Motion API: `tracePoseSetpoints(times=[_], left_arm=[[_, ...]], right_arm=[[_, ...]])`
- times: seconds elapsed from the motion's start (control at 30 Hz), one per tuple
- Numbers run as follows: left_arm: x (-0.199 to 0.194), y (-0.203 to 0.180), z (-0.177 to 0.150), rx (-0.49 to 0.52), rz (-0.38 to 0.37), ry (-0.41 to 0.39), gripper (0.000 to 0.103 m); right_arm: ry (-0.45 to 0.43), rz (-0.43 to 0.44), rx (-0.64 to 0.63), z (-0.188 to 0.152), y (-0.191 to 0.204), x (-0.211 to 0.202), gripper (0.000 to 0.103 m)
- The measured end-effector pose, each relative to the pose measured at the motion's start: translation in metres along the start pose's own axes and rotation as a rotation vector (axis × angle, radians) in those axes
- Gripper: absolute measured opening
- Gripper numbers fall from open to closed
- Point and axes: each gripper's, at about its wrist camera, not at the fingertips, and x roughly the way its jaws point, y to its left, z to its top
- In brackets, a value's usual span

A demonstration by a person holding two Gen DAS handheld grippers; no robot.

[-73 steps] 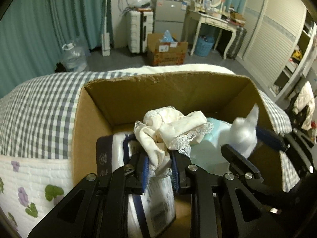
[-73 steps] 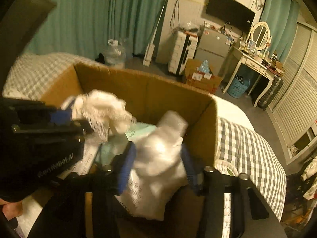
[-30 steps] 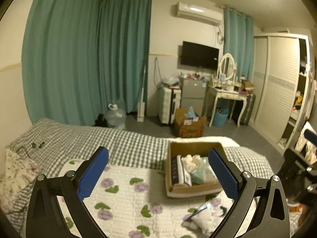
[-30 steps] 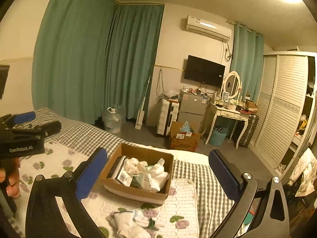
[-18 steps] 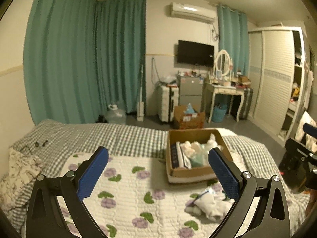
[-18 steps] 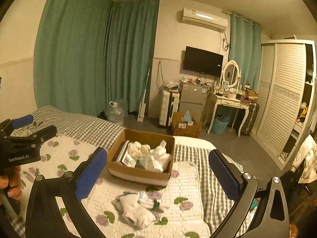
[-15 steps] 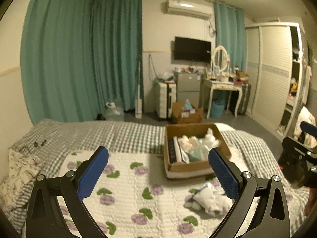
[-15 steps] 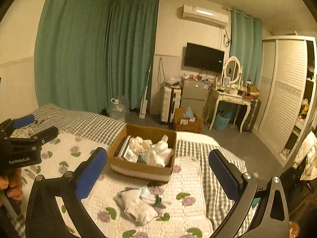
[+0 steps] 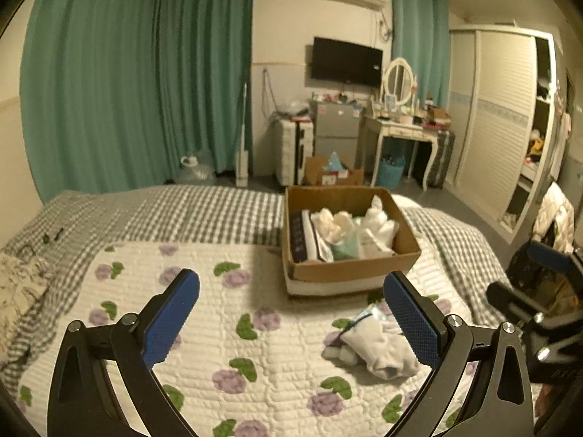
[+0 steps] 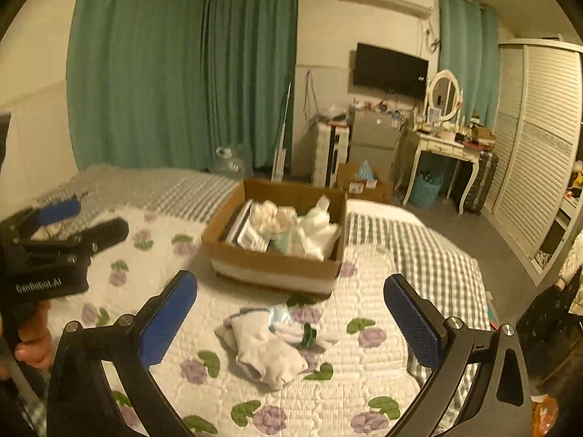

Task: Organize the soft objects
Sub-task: 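Lower the right tool onto the white sock and grasp it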

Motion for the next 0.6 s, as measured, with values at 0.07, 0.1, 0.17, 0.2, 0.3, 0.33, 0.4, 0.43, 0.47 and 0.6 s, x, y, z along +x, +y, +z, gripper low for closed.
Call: tracePoseSetpoints(times=[0.07, 0.1, 0.17, 0.2, 0.3, 0.33, 0.4, 0.43, 0.47, 0.6], left_arm=[[0.008, -0.001, -0.004, 0.009, 0.002, 0.013, 0.103], [0.014, -0.002, -0.007, 0.021, 0.007, 0.026, 0.103], [0.023, -0.004, -0.012, 0.043, -0.002, 0.045, 0.103], [0.028, -0.006, -0.015, 0.052, -0.009, 0.054, 0.103], [0.043, -0.009, -0.023, 0.076, -0.007, 0.09, 0.103], [0.051, -0.011, -0.026, 0.085, -0.006, 0.108, 0.103], [0.06, -0.011, -0.031, 0.093, -0.009, 0.131, 0.103], [0.067, -0.011, -0.035, 0.095, -0.013, 0.15, 0.103], [0.071, -0.011, -0.037, 0.096, -0.014, 0.162, 0.103], [0.094, -0.006, -0.048, 0.085, -0.009, 0.214, 0.103]], right_arm=[[0.037, 0.003, -0.01, -0.006, 0.002, 0.015, 0.103], [0.062, 0.007, -0.013, -0.011, 0.002, 0.024, 0.103], [0.099, 0.015, -0.014, -0.018, 0.002, 0.039, 0.103], [0.116, 0.019, -0.015, -0.022, 0.003, 0.047, 0.103], [0.161, 0.015, -0.024, -0.034, 0.006, 0.071, 0.103], [0.182, 0.018, -0.027, -0.038, 0.007, 0.079, 0.103], [0.224, 0.029, -0.027, -0.047, 0.008, 0.095, 0.103], [0.248, 0.036, -0.027, -0.052, 0.009, 0.104, 0.103], [0.266, 0.041, -0.029, -0.056, 0.01, 0.11, 0.103], [0.355, 0.045, -0.05, -0.074, 0.015, 0.143, 0.103]])
